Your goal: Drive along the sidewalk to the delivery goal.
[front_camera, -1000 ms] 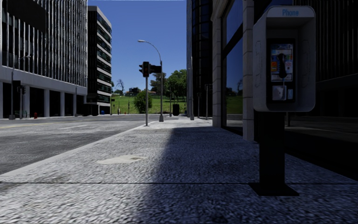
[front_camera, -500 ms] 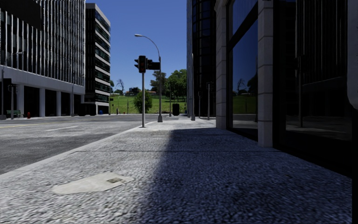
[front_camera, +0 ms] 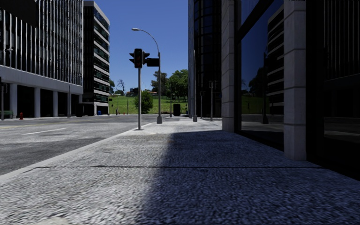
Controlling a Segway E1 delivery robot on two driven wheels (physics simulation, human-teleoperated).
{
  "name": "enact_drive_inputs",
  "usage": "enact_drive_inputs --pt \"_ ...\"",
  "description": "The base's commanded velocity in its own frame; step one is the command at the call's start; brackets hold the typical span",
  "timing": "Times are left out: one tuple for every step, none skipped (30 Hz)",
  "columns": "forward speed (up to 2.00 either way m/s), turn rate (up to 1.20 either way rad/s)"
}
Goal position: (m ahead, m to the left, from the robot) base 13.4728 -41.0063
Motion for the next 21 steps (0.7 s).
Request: enact_drive_inputs --pt "2.00 0.00" --pt "2.00 0.00" --pt "2.00 0.00" --pt "2.00 0.00" --pt "2.00 0.00" --pt "2.00 0.00" --pt "2.00 0.00" --pt "2.00 0.00" --pt "2.00 0.00" --pt "2.00 0.00" --pt "2.00 0.00" --pt "2.00 0.00" --pt "2.00 0.00" --pt "2.00 0.00" --pt "2.00 0.00" --pt "2.00 0.00" --pt "2.00 0.00" --pt "2.00 0.00" --pt "2.00 0.00" --pt "2.00 0.00" --pt "2.00 0.00"
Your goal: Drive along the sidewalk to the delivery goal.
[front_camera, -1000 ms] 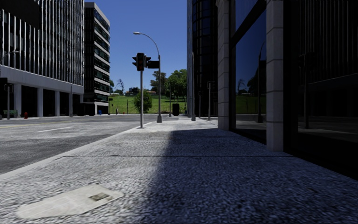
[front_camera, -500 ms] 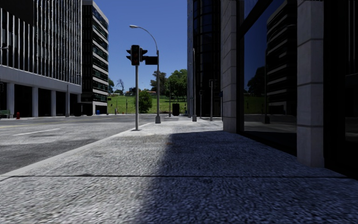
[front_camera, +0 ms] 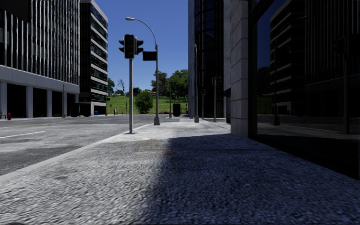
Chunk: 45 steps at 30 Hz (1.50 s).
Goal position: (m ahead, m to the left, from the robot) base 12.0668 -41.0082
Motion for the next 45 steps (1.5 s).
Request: enact_drive_inputs --pt "2.00 0.00" --pt "2.00 0.00" --pt "2.00 0.00" --pt "2.00 0.00" --pt "2.00 0.00" --pt "2.00 0.00" --pt "2.00 0.00" --pt "2.00 0.00" --pt "2.00 0.00" --pt "2.00 0.00" --pt "2.00 0.00" --pt "2.00 0.00" --pt "2.00 0.00" --pt "2.00 0.00" --pt "2.00 0.00" --pt "2.00 0.00" --pt "2.00 0.00" --pt "2.00 0.00" --pt "2.00 0.00" --pt "2.00 0.00" --pt "2.00 0.00" --pt "2.00 0.00" --pt "2.00 0.00" --pt "2.00 0.00" --pt "2.00 0.00" --pt "2.00 0.00" --pt "2.00 0.00" --pt "2.00 0.00" --pt "2.00 0.00" --pt "2.00 0.00" --pt "2.00 0.00" --pt "2.00 0.00" --pt "2.00 0.00" --pt "2.00 0.00" --pt "2.00 0.00" --pt "2.00 0.00" --pt "2.00 0.00" --pt "2.00 0.00" --pt "2.00 0.00" --pt "2.00 0.00" --pt "2.00 0.00" --pt "2.00 0.00" --pt "2.00 0.00" --pt "2.00 0.00" --pt "2.00 0.00"
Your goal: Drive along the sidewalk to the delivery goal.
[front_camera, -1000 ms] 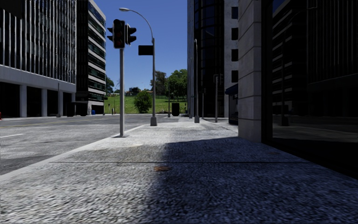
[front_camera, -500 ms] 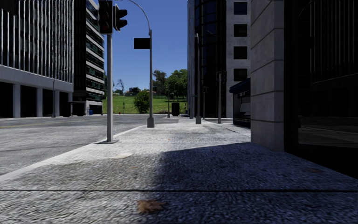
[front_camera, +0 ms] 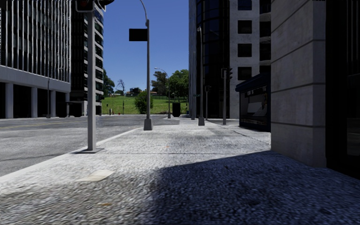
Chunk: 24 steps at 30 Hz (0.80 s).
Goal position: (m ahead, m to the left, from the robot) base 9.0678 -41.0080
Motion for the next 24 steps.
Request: enact_drive_inputs --pt "2.00 0.00" --pt "2.00 0.00" --pt "2.00 0.00" --pt "2.00 0.00" --pt "2.00 0.00" --pt "2.00 0.00" --pt "2.00 0.00" --pt "2.00 0.00" --pt "2.00 0.00" --pt "2.00 0.00" --pt "2.00 0.00" --pt "2.00 0.00" --pt "2.00 0.00" --pt "2.00 0.00" --pt "2.00 0.00" --pt "2.00 0.00" --pt "2.00 0.00" --pt "2.00 0.00" --pt "2.00 0.00" --pt "2.00 0.00" --pt "2.00 0.00" --pt "2.00 0.00" --pt "2.00 0.00" --pt "2.00 0.00"
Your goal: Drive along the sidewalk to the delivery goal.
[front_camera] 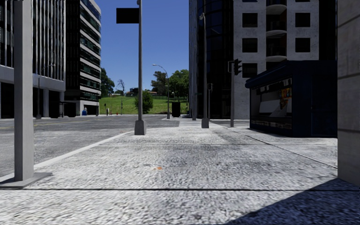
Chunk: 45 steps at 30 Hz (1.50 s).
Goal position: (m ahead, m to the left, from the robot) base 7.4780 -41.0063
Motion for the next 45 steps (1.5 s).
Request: enact_drive_inputs --pt "2.00 0.00" --pt "2.00 0.00" --pt "2.00 -0.14" --pt "2.00 -0.30" --pt "2.00 -0.37" --pt "2.00 -0.39" --pt "2.00 -0.39" --pt "2.00 -0.39" --pt "2.00 -0.40" --pt "2.00 -0.40" --pt "2.00 -0.41" --pt "2.00 -0.41" --pt "2.00 -0.41" --pt "2.00 -0.42" --pt "2.00 -0.44" --pt "2.00 -0.51" --pt "2.00 -0.51" --pt "2.00 -0.55" --pt "2.00 -0.56" --pt "2.00 -0.56" --pt "2.00 -0.56" --pt "2.00 -0.56" --pt "2.00 -0.56" --pt "2.00 -0.57" --pt "2.00 -0.58" --pt "2.00 -0.58" --pt "2.00 -0.60" --pt "2.00 -0.60" --pt "2.00 -0.61" --pt "2.00 -0.61" --pt "2.00 -0.61" --pt "2.00 -0.61" --pt "2.00 -0.61" --pt "2.00 -0.61" --pt "2.00 -0.61" --pt "2.00 -0.61" --pt "1.98 -0.61" --pt "1.93 -0.61" --pt "1.88 -0.61" --pt "1.83 -0.61" --pt "1.83 -0.61" --pt "1.79 -0.61" --pt "1.78 -0.61" --pt "1.72 -0.61" --pt "1.72 -0.61"
